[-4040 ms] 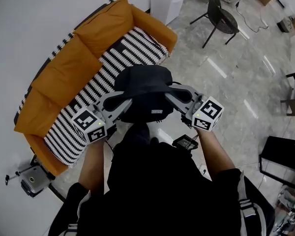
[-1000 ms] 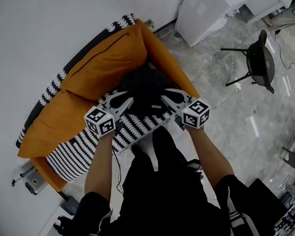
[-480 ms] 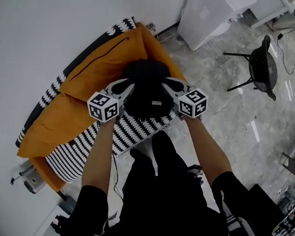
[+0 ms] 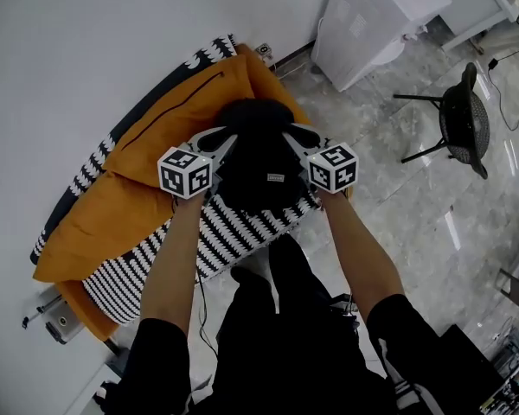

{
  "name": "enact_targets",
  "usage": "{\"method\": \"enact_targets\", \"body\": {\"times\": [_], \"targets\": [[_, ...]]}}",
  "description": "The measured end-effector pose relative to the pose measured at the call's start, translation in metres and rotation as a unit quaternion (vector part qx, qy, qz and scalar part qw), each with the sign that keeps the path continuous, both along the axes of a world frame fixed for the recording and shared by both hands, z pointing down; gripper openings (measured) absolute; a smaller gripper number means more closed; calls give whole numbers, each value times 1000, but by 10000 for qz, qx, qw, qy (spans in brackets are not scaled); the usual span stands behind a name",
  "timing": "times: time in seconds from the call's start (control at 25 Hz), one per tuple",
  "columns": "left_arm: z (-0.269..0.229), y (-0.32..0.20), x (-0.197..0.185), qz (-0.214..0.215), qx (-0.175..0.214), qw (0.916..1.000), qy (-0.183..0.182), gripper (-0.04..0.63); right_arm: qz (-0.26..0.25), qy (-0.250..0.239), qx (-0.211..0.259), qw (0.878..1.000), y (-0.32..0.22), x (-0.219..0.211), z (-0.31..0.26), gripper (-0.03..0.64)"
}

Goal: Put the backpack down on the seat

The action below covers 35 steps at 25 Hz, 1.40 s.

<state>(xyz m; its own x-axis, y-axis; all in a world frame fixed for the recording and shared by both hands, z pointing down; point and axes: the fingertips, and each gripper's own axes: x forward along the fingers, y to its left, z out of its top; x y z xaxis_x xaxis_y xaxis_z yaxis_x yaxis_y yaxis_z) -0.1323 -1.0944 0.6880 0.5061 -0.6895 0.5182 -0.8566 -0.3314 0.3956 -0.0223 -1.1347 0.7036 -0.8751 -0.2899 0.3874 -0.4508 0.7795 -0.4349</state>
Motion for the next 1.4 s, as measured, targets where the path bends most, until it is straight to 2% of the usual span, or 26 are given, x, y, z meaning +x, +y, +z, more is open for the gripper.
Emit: {"method": "enact_targets", "body": {"times": [0.28, 0.72, 0.92, 1.04, 1.16, 1.4], "targets": [[7, -16, -6, 28, -70, 9999, -76, 69, -1, 60, -11, 10000, -15, -6, 8, 69], [16, -22, -10, -128, -20, 9998, 132, 84, 183, 71, -60, 9998, -21, -13, 14, 71], [16, -20, -9, -123, 18, 9999, 93, 169, 137, 76, -68, 9999, -19, -16, 12, 134], [16, -14, -11, -107, 0, 9999, 24, 193, 41, 91, -53, 9999, -15, -16, 10, 167], [17, -4, -20, -195, -25, 9998, -79, 195, 16, 176, 7, 9998, -13, -6, 7, 180], [3, 16, -35, -446, 52, 9990, -76, 198, 306, 138, 172, 9993, -16, 28, -13, 183]]}}
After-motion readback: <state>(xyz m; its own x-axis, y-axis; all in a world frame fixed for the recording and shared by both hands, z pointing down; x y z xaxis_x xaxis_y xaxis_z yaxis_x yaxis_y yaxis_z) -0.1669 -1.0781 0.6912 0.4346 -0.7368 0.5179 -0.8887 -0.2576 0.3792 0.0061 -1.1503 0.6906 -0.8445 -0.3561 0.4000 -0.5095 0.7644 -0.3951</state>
